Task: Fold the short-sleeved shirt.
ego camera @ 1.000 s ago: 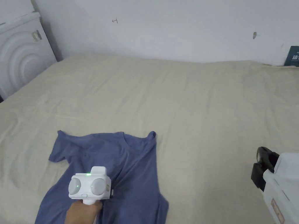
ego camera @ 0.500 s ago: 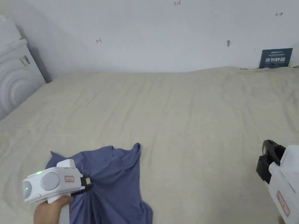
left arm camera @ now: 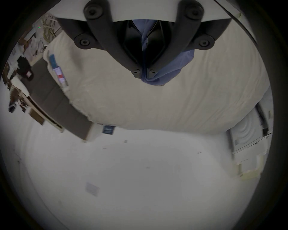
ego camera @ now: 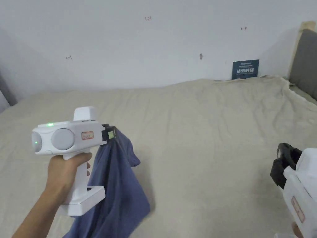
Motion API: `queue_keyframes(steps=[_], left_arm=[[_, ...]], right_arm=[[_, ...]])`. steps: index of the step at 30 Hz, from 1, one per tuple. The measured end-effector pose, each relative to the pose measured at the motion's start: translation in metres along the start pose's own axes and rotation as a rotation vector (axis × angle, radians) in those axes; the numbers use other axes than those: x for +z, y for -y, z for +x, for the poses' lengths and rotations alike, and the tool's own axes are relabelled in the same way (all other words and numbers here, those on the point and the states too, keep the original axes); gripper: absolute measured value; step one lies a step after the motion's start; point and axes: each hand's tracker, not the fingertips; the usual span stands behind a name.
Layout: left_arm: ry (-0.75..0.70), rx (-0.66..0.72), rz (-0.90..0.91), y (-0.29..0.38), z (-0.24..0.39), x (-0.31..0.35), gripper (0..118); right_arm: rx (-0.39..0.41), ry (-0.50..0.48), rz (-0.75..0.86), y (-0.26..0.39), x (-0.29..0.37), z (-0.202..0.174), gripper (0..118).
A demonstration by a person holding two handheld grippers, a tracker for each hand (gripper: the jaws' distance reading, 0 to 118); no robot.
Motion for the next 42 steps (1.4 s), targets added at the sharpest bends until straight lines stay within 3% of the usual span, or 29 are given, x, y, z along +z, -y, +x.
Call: queue_keyframes(steps=[8,15,19,26,30,34,36,37,41,42], left_arm=[[0.227,-0.104,0.034,-0.001,0.101,-0.012,0],[0.354,-0.192,-0.074,0.047,0.153,-0.032,0],[0.349,-0.217,-0.222,0.091,0.161,-0.066,0],[0.168,-0.235,-0.509,0.179,0.151,-0.145,3],[0.046,-0.297,-0.633,0.225,0.139,-0.182,20],[0.054,-0.263,-0.504,0.235,0.137,-0.158,27],[0.058,-0.269,-0.523,0.234,0.132,-0.162,35],[0.06,-0.27,-0.52,0.232,0.132,-0.159,42],[0.043,-0.199,-0.401,0.205,0.125,-0.131,106],[0.059,-0.18,-0.363,0.196,0.122,-0.122,111]], right_arm=[[-0.008,0.081,0.033,-0.008,0.017,0.03,0],[-0.015,0.119,0.018,-0.001,0.022,0.046,0],[-0.013,0.121,-0.001,0.006,0.019,0.047,0],[-0.013,0.111,-0.038,0.017,0.017,0.045,0],[-0.001,0.11,-0.064,0.023,0.016,0.043,0],[0.008,0.107,-0.08,0.021,0.021,0.036,0],[0.019,0.107,-0.084,0.02,0.023,0.033,0],[0.023,0.105,-0.086,0.019,0.024,0.032,0],[0.032,0.099,-0.066,0.009,0.032,0.025,0],[0.033,0.097,-0.06,0.007,0.033,0.025,0]])
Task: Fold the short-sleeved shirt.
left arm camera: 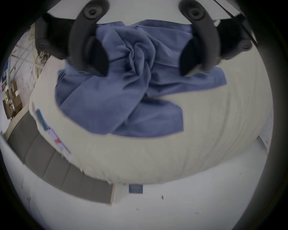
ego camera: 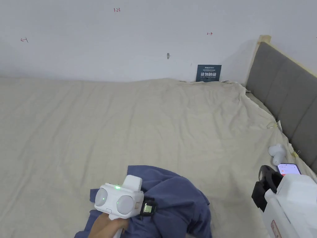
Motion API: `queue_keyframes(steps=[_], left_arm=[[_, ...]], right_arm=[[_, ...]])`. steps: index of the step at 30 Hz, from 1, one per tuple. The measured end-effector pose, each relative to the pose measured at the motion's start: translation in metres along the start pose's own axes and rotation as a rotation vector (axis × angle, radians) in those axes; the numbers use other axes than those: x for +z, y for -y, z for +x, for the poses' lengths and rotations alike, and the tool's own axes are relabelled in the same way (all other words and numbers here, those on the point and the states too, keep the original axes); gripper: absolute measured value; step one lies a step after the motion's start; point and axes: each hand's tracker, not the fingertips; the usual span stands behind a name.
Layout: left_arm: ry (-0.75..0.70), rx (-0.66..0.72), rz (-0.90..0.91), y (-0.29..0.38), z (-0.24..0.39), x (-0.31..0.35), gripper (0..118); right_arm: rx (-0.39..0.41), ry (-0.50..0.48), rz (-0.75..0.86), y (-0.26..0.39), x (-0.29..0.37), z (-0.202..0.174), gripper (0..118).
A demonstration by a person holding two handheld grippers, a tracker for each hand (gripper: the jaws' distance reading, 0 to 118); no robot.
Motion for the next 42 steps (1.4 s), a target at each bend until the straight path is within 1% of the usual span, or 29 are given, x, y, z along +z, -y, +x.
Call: queue_keyframes(steps=[3,7,12,16,17,18,19,21,22,24,37,40,42], left_arm=[[0.044,0.061,0.136,-0.015,-0.016,0.04,111],[0.062,0.086,0.326,-0.031,-0.038,0.097,112],[-0.045,0.07,0.506,-0.038,-0.053,0.161,113],[-0.16,0.117,0.635,-0.031,-0.072,0.176,112],[-0.195,0.123,0.657,-0.029,-0.075,0.179,110],[-0.226,0.127,0.68,-0.025,-0.077,0.179,104],[-0.251,0.132,0.703,-0.022,-0.078,0.179,93],[-0.273,0.13,0.724,-0.014,-0.081,0.181,39],[-0.272,0.132,0.725,-0.012,-0.082,0.181,18],[-0.272,0.132,0.73,-0.005,-0.087,0.178,0],[-0.293,0.139,0.689,0.01,-0.097,0.172,0],[-0.281,0.144,0.575,0.011,-0.101,0.16,0],[-0.252,0.177,0.471,0.014,-0.105,0.148,0]], right_arm=[[0.007,-0.003,0.015,-0.007,0.003,-0.001,0],[0.017,-0.003,0.04,-0.014,0.003,0.0,0],[0.017,-0.003,0.069,-0.018,0.0,0.004,0],[0.018,-0.006,0.079,-0.02,-0.003,0.002,0],[0.018,-0.008,0.081,-0.02,-0.003,0.002,0],[0.018,-0.01,0.083,-0.02,-0.004,0.001,0],[0.018,-0.011,0.084,-0.021,-0.004,0.0,0],[0.018,-0.016,0.091,-0.02,-0.003,-0.002,0],[0.018,-0.017,0.093,-0.02,-0.003,-0.003,0],[0.014,-0.023,0.096,-0.019,-0.003,-0.004,0],[0.018,-0.038,0.101,-0.02,-0.005,-0.01,0],[0.016,-0.039,0.096,-0.02,-0.006,-0.01,0],[0.019,-0.038,0.093,-0.018,-0.006,-0.01,0]])
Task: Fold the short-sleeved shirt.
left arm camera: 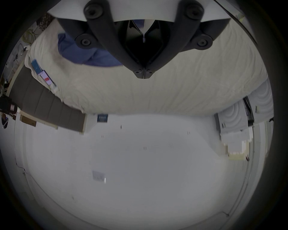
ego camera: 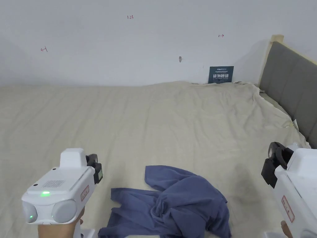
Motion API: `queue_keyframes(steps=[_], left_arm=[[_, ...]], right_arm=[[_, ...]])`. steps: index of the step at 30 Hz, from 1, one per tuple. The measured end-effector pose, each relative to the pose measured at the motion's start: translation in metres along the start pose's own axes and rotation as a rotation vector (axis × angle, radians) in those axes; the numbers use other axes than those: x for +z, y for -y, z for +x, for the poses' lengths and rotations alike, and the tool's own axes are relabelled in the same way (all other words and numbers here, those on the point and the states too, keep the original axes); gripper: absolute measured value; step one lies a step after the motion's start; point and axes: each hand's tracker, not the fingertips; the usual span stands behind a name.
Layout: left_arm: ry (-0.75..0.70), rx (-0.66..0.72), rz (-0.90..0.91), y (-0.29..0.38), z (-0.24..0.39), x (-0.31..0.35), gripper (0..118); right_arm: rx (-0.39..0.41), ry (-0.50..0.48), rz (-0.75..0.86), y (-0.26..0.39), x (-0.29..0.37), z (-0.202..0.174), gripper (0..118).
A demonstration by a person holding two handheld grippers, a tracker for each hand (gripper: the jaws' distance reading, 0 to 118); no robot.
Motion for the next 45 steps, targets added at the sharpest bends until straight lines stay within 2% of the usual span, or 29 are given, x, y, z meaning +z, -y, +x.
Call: queue_keyframes(steps=[4,7,11,12,14,18,19,23,25,29,36,37,38,40,41,42,43,45], left_arm=[[0.059,0.073,-0.192,0.023,-0.005,-0.019,2],[0.061,0.113,-0.34,0.044,-0.008,-0.036,27],[0.087,0.15,-0.492,0.071,-0.005,-0.053,84],[0.066,0.137,-0.528,0.079,-0.004,-0.058,94],[0.029,0.093,-0.564,0.092,0.0,-0.064,100],[-0.001,0.036,-0.597,0.11,0.01,-0.063,97],[-0.001,0.027,-0.615,0.114,0.01,-0.064,91],[0.036,0.018,-0.632,0.132,0.013,-0.064,21],[0.019,-0.004,-0.663,0.143,0.014,-0.068,19],[0.063,0.039,-0.613,0.142,0.01,-0.065,5],[0.15,0.127,-0.43,0.097,-0.001,-0.034,2],[0.165,0.128,-0.405,0.092,-0.002,-0.03,2],[0.163,0.123,-0.396,0.086,-0.002,-0.027,2],[0.167,0.117,-0.373,0.077,-0.002,-0.023,2],[0.17,0.121,-0.36,0.073,-0.003,-0.021,2],[0.176,0.129,-0.354,0.07,-0.004,-0.021,2],[0.181,0.138,-0.35,0.069,-0.006,-0.021,2],[0.191,0.161,-0.345,0.067,-0.011,-0.025,2]], right_arm=[[-0.003,0.002,-0.009,0.003,-0.001,0.0,0],[-0.005,0.003,-0.021,0.007,-0.003,0.001,0],[-0.009,0.001,-0.039,0.011,-0.005,0.002,0],[-0.008,0.001,-0.041,0.012,-0.005,0.002,0],[-0.006,0.001,-0.044,0.014,-0.005,0.002,0],[-0.004,0.003,-0.057,0.017,-0.005,0.003,0],[-0.004,0.003,-0.06,0.018,-0.005,0.004,0],[-0.003,0.003,-0.075,0.023,-0.005,0.004,0],[-0.003,0.003,-0.084,0.026,-0.006,0.003,0],[0.007,-0.001,-0.109,0.03,-0.011,0.006,0],[0.02,-0.065,-0.266,0.045,-0.054,0.019,2],[0.019,-0.08,-0.297,0.049,-0.061,0.02,8],[0.023,-0.092,-0.344,0.052,-0.073,0.021,26],[0.015,-0.128,-0.44,0.062,-0.095,0.022,72],[-0.023,-0.153,-0.483,0.069,-0.106,0.023,98],[-0.045,-0.157,-0.525,0.078,-0.117,0.023,110],[-0.068,-0.172,-0.553,0.085,-0.124,0.023,114],[-0.101,-0.19,-0.606,0.103,-0.138,0.02,114]])
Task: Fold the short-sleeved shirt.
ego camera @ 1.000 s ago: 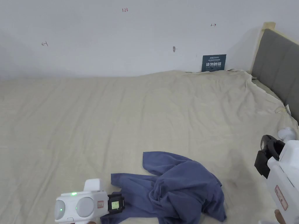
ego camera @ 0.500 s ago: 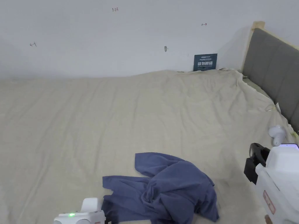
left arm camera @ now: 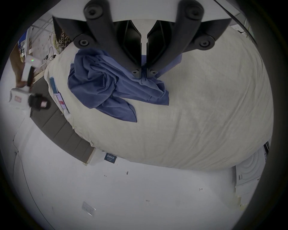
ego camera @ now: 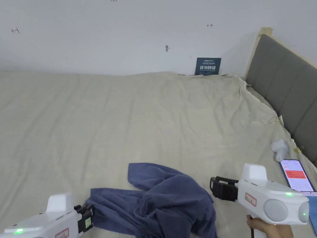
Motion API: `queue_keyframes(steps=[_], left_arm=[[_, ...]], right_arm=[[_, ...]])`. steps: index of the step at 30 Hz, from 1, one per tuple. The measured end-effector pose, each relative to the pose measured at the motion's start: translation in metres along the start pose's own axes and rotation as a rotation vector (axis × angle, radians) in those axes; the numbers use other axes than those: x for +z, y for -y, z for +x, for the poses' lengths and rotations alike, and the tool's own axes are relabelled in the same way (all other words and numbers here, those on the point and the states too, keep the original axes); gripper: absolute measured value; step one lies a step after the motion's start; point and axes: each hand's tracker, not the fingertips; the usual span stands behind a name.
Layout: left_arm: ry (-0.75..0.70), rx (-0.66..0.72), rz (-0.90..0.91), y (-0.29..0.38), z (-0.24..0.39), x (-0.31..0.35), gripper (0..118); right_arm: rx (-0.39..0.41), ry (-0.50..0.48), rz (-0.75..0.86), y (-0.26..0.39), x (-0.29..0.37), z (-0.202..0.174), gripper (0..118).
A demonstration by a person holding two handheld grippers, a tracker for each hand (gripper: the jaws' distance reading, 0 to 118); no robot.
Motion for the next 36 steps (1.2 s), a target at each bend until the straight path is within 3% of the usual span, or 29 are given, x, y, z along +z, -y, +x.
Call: queue_keyframes(steps=[4,7,8,10,13,17,23,31,36], left_arm=[[0.005,0.016,-0.002,-0.001,-0.008,-0.005,2],[0.003,0.03,-0.01,0.0,-0.016,-0.009,2],[0.001,0.037,-0.011,0.0,-0.019,-0.009,2],[-0.006,0.044,-0.013,0.001,-0.023,-0.008,2],[-0.016,0.057,-0.008,-0.001,-0.032,-0.007,2],[-0.026,0.09,0.017,-0.006,-0.042,0.0,2],[-0.011,0.188,0.106,-0.044,-0.058,0.017,2],[-0.015,0.235,0.26,-0.162,-0.074,0.039,2],[-0.094,0.133,0.343,-0.241,-0.072,0.054,2]], right_arm=[[0.025,0.008,-0.142,0.024,-0.039,-0.013,108],[0.02,0.0,-0.19,0.043,-0.056,-0.021,74],[0.008,0.005,-0.203,0.048,-0.06,-0.023,57],[-0.019,-0.012,-0.21,0.054,-0.054,-0.036,52],[-0.032,-0.052,-0.193,0.055,-0.049,-0.043,1],[0.059,-0.035,-0.078,0.043,-0.029,-0.047,1],[0.038,-0.091,0.072,-0.017,0.021,-0.049,1],[0.043,-0.126,0.243,-0.141,0.045,-0.027,1],[0.108,-0.076,0.337,-0.213,0.062,-0.03,1]])
